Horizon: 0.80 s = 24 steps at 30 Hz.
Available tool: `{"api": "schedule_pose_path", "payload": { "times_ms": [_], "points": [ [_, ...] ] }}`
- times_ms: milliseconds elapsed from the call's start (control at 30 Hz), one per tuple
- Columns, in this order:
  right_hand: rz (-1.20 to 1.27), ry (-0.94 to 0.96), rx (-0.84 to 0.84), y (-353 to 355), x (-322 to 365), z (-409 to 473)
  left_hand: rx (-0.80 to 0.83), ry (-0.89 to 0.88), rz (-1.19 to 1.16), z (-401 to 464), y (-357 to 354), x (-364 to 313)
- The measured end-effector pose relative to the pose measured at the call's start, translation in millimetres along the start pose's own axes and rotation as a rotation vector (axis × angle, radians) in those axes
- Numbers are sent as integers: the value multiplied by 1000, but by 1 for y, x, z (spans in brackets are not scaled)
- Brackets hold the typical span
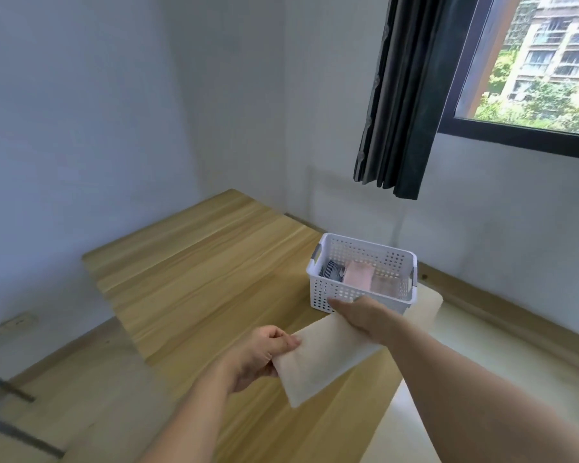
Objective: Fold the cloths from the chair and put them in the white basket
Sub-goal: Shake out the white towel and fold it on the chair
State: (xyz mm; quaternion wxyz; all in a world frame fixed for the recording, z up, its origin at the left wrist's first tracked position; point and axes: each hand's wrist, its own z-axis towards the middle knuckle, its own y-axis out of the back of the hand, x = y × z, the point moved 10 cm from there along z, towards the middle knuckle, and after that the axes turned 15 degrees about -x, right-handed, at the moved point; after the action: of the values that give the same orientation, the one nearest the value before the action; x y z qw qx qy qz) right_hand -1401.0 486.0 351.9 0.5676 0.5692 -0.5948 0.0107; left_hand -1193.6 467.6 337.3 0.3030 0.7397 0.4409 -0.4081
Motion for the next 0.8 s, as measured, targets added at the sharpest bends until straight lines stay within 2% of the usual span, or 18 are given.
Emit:
{"api": "schedule_pose_path", "payload": {
  "times_ms": [100, 200, 267, 367, 467, 600, 700, 800],
  "points": [
    [-19, 74, 35, 26, 22, 40, -90, -53, 6, 19, -13, -37],
    [32, -95, 187, 58, 23, 59, -151, -95, -7, 50, -39, -72],
    [16, -97, 215, 85, 29, 89, -180, -91, -65, 74, -66, -91],
    [-174, 126, 110, 119, 59, 152, -189, -86, -127, 113, -113, -114],
    [-437, 389, 10, 138, 98, 211, -230, -111, -80, 161, -150, -133],
    [-634, 541, 47, 121, 92, 278, -278, -106, 243, 227, -183, -134],
    [-677, 523, 140, 95, 65, 313, -285, -48, 544, 267, -199, -116],
    [-760, 556, 211, 64, 40, 332, -224, 50, 697, 289, -216, -90]
  ]
}}
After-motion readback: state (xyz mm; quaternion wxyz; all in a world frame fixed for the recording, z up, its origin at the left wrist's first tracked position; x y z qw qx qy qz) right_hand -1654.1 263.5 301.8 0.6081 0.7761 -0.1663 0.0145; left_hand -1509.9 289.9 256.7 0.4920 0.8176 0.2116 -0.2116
